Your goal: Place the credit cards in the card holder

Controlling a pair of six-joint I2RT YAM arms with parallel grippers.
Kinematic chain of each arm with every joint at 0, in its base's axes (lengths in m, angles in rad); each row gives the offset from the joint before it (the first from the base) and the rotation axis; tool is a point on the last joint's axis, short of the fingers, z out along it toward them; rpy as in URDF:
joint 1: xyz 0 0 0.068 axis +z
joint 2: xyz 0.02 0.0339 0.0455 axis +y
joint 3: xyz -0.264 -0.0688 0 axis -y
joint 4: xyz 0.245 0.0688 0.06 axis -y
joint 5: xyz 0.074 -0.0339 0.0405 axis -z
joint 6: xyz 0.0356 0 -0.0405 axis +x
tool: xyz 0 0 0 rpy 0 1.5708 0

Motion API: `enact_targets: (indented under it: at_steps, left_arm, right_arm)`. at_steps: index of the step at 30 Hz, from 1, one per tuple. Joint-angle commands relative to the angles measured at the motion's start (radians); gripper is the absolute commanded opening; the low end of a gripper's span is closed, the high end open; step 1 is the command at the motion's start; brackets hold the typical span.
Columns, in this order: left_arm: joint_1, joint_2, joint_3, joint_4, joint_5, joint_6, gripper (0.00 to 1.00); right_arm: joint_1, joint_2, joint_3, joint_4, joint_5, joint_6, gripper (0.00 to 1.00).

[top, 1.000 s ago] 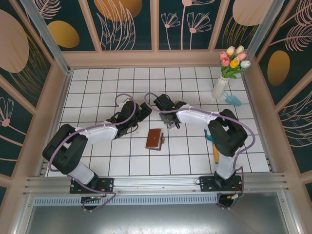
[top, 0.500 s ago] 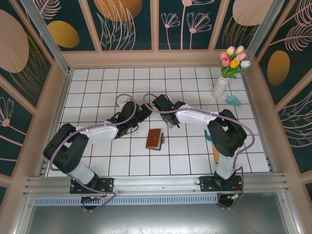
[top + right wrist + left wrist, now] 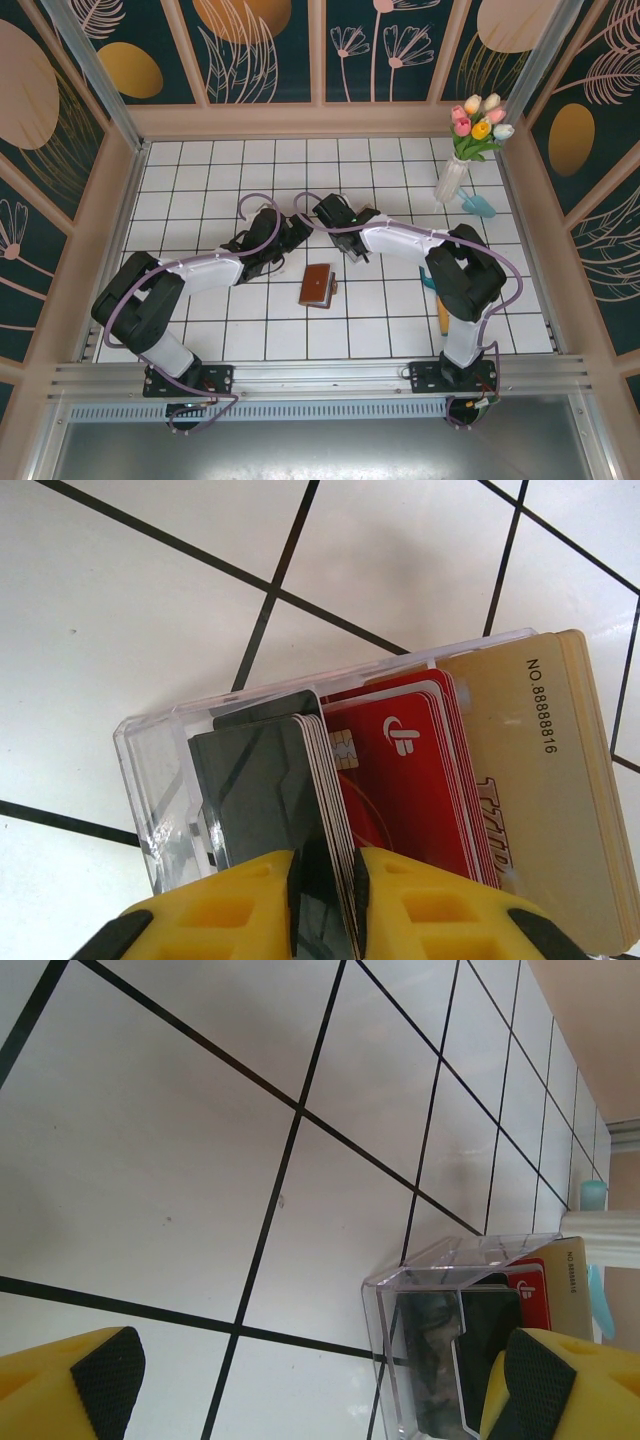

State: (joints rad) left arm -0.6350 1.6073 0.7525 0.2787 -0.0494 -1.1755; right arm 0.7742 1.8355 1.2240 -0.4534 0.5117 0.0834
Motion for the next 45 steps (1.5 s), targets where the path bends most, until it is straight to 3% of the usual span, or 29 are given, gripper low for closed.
enact_targets:
  at_steps: [1, 16, 18, 34, 37, 41, 45]
  left_arm:
    - [0.004, 0.016, 0.026, -0.016, 0.014, 0.007, 0.95]
    - [0.004, 0.023, 0.034, -0.016, 0.022, 0.008, 0.95]
    - [0.004, 0.026, 0.034, -0.017, 0.023, 0.008, 0.95]
    - [0.004, 0.010, 0.041, 0.018, 0.063, 0.043, 0.94]
    - [0.004, -0.036, 0.006, 0.091, 0.086, 0.068, 0.92]
    - [0.007, -0.089, -0.041, 0.253, 0.193, 0.116, 0.90]
    - [0.012, -0.087, -0.015, 0.348, 0.355, 0.147, 0.89]
  right_arm:
    - [0.001, -0.044, 0.025, -0.034, 0.046, -0.005, 0.22]
    - [-0.003, -0.058, 0.027, -0.039, 0.059, -0.015, 0.19]
    - [-0.003, -0.062, 0.032, -0.043, 0.045, -0.013, 0.13]
    - [-0.006, -0.187, 0.087, -0.131, -0.124, 0.161, 0.04]
    - [-0.057, -0.274, 0.062, -0.082, -0.271, 0.243, 0.00]
    - [-0.219, -0.452, -0.107, 0.158, -0.694, 0.429, 0.00]
    - [-0.384, -0.569, -0.291, 0.438, -0.998, 0.649, 0.00]
